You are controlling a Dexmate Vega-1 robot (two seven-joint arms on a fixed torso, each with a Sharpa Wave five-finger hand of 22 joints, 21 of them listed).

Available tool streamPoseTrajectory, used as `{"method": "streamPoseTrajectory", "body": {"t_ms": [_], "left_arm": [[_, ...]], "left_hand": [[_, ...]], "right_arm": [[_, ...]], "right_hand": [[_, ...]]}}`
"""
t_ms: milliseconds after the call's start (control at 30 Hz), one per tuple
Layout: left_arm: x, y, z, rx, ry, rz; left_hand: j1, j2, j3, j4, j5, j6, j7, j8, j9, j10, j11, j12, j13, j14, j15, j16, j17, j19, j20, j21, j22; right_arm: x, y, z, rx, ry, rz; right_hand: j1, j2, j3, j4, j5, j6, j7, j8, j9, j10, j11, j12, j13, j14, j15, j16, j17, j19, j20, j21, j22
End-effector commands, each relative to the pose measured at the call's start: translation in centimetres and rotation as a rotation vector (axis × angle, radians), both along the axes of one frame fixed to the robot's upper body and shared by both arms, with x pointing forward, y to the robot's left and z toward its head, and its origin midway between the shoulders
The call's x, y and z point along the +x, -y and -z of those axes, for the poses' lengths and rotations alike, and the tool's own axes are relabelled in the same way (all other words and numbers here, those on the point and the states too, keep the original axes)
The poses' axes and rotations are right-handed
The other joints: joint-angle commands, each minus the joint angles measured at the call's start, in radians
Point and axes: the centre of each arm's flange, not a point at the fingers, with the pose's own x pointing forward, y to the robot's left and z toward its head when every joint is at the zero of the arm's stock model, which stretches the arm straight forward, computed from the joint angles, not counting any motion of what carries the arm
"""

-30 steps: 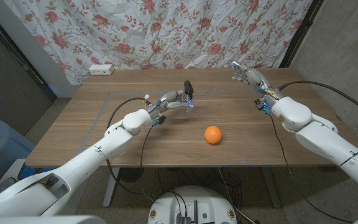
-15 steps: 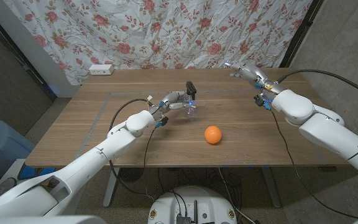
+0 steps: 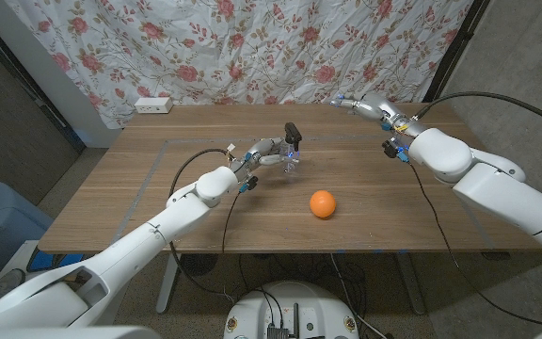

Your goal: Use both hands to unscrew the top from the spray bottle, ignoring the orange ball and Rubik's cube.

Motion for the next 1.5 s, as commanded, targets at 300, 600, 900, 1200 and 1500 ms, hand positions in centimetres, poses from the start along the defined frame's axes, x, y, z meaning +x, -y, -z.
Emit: {"method": "streamPoseTrajectory", "body": {"t_ms": [300,600,900,1200,1500], "left_arm": [[-1.5,1.3,-0.5,0.000,0.017,-0.034],[-1.7,1.3,-0.4,0.025,0.021,-0.054],[-1.8,1.4,-0.2,0.045,0.030,-0.082],[-1.6,1.6,0.0,0.051,0.019,-0.088],[-1.6,1.5,0.0,0.046,0.014,-0.107]], "left_hand": [[-0.006,0.015,-0.009,-0.001,0.003,0.007,0.010,0.009,0.000,0.014,0.003,0.006,0.008,0.009,-0.083,0.006,0.006,0.008,-0.002,-0.004,0.002],[-0.006,0.019,-0.013,-0.001,0.003,0.013,0.011,0.013,-0.002,0.014,0.004,0.005,0.011,0.009,-0.082,0.007,0.007,0.005,-0.001,-0.007,0.003],[-0.006,0.022,-0.017,-0.002,0.003,0.017,0.012,0.017,-0.003,0.016,0.002,0.006,0.013,0.010,-0.082,0.008,0.008,0.004,0.000,-0.009,0.003],[-0.008,0.025,-0.021,-0.002,0.004,0.017,0.010,0.019,-0.005,0.017,0.007,0.006,0.016,0.010,-0.080,0.007,0.006,0.006,0.000,-0.011,0.003],[-0.009,0.031,-0.021,-0.001,0.005,0.014,0.013,0.020,-0.007,0.017,0.007,0.005,0.018,0.009,-0.079,0.004,0.005,0.005,0.000,-0.013,0.003]], "right_arm": [[-0.8,-1.5,-0.5,-0.242,0.030,0.220],[-1.2,-2.8,-1.0,-0.317,0.028,0.225],[-1.7,-4.0,-1.2,-0.381,0.054,0.257],[-1.7,-5.2,-1.0,-0.444,0.047,0.276],[-1.7,-5.9,-0.9,-0.478,0.053,0.281]], "right_hand": [[0.039,-0.023,0.013,0.005,0.013,0.033,-0.006,0.011,0.010,-0.040,0.006,-0.007,0.002,-0.017,0.017,-0.003,-0.001,-0.005,0.017,-0.002,0.004],[0.060,-0.040,0.019,0.012,0.024,0.035,-0.012,0.011,0.018,-0.070,0.009,-0.008,0.003,-0.063,0.021,-0.016,0.000,-0.056,0.019,-0.014,0.004],[0.059,-0.046,0.019,0.021,0.030,0.047,-0.016,0.013,0.023,-0.113,0.006,-0.016,0.003,-0.099,0.022,-0.021,0.001,-0.089,0.019,-0.014,0.004],[0.051,-0.049,0.017,0.027,0.032,0.048,-0.019,0.011,0.025,-0.140,0.004,-0.018,0.004,-0.112,0.023,-0.020,0.002,-0.101,0.020,-0.012,0.004],[0.047,-0.052,0.015,0.029,0.031,0.048,-0.019,0.010,0.026,-0.147,0.005,-0.017,0.004,-0.119,0.023,-0.020,0.002,-0.106,0.020,-0.011,0.005]]}}
